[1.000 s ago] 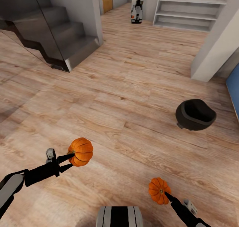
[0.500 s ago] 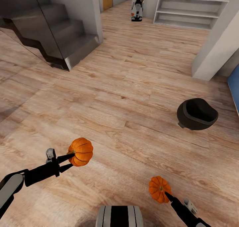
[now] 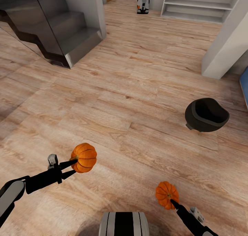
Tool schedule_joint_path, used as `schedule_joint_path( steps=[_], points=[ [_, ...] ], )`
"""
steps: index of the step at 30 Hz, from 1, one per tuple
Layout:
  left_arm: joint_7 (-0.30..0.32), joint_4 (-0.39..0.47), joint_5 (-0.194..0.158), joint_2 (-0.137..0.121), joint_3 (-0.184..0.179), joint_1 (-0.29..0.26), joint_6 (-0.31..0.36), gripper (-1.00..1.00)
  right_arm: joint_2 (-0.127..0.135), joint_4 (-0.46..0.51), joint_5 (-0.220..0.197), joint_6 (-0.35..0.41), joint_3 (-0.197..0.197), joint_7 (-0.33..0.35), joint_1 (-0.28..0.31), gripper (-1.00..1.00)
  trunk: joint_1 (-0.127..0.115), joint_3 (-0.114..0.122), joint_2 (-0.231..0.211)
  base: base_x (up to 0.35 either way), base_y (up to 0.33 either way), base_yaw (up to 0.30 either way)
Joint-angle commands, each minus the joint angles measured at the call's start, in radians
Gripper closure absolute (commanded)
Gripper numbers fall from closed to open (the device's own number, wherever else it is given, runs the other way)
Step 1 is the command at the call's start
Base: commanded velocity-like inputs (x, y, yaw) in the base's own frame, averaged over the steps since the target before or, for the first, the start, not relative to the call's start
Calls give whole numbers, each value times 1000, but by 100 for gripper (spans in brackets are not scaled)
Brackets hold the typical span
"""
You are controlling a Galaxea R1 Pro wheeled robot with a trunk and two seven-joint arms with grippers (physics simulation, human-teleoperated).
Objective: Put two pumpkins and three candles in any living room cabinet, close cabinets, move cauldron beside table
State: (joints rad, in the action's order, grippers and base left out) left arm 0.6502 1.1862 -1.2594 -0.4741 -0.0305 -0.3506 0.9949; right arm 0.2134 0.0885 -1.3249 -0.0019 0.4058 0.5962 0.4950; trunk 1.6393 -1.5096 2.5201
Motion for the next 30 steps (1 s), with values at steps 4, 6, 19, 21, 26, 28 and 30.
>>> schedule_joint_path(
  steps=[4,6,19,21,26,28,30],
  points=[
    [3,0,-3,0,-2,-1,4,100,-1,0,-10,-1,8,5,0,-100,0,-1,0,0,0,0],
    [3,0,-3,0,-2,-1,4,100,-1,0,-10,-1,8,5,0,-100,0,-1,0,0,0,0],
    [3,0,-3,0,-2,-1,4,100,-2,0,-8,-1,8,5,0,-100,0,-1,0,82,28,0],
    [3,0,-3,0,-2,-1,4,100,-2,0,-8,-1,8,5,0,-100,0,-1,0,62,40,0],
    [3,0,-3,0,-2,-1,4,100,-2,0,-8,-1,8,5,0,-100,0,-1,0,37,22,0],
    [3,0,-3,0,-2,-1,4,100,-2,0,-8,-1,8,4,0,-100,0,-1,0,43,29,0],
    [3,0,-3,0,-2,-1,4,100,-3,-1,-8,-1,8,1,0,-100,0,-1,0,14,10,0]
  ],
)
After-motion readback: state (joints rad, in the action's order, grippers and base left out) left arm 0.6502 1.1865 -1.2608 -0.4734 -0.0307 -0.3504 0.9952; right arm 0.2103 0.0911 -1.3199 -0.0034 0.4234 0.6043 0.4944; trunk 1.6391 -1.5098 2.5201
